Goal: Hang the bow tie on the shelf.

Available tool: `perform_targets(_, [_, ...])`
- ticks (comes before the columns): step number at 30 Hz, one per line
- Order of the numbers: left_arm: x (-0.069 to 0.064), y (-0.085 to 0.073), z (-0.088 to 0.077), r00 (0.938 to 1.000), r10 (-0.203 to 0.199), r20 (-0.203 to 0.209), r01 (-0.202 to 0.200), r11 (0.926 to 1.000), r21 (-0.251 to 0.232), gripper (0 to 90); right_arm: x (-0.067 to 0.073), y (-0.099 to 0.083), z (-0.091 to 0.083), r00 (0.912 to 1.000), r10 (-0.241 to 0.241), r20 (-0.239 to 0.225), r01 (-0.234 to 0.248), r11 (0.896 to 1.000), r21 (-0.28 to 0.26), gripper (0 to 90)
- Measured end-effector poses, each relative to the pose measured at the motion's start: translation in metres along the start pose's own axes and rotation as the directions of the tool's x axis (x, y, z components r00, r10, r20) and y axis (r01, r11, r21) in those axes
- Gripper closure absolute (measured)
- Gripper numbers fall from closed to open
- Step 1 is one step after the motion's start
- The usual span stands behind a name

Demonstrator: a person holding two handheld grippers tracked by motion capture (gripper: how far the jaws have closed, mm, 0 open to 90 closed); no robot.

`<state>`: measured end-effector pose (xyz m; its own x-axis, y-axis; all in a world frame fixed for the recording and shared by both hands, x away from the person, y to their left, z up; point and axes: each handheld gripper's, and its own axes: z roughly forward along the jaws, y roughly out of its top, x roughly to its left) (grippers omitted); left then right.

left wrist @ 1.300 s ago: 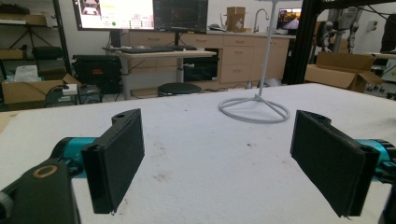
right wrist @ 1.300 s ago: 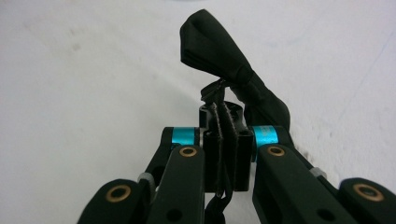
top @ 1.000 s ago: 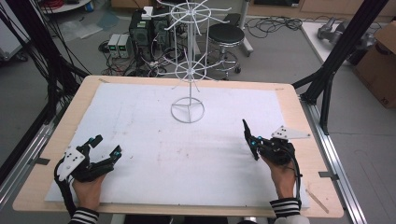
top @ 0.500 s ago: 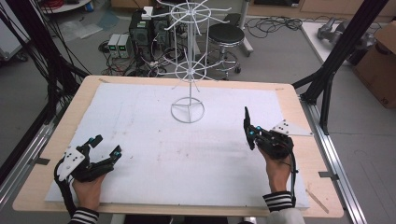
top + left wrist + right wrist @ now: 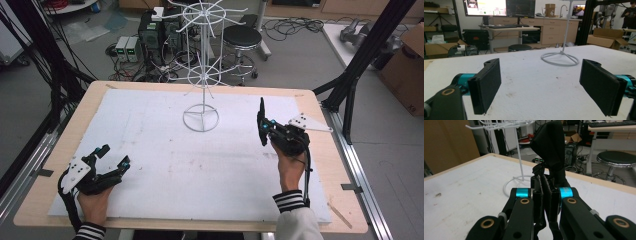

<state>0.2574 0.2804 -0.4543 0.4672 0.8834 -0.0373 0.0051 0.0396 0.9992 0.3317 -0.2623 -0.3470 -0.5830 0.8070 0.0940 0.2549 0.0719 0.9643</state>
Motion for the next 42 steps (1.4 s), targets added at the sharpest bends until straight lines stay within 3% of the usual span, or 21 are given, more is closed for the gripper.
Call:
perform_targets(11, [0.000, 0.000, 0.000, 1.0000, -0.003, 0.000, 0.003, 1.0000, -0.002, 17.8, 0.006, 0.025, 0.018, 0.9997, -0.013, 0.020, 0.013, 0.999, -0.040, 86.5])
perform_targets(25, [0.001, 0.000, 0.000, 1.0000, -0.008, 0.001, 0.008, 1.0000, -0.001, 17.7, 0.004, 0.042, 0.037, 0.9986, 0.020, 0.050, -0.016, 0.997, -0.073, 86.5])
perform_targets(28, [0.001, 0.000, 0.000, 1.0000, -0.008, 0.002, 0.008, 1.0000, -0.002, 17.7, 0.003, 0.045, 0.041, 0.9986, 0.035, 0.039, -0.031, 0.994, -0.104, 86.5])
perform_targets(42, [0.002, 0.000, 0.000, 0.9998, -0.019, 0.005, 0.019, 0.9998, -0.002, 17.7, 0.010, 0.059, 0.065, 0.9997, -0.010, 0.023, 0.012, 0.996, -0.088, 86.5])
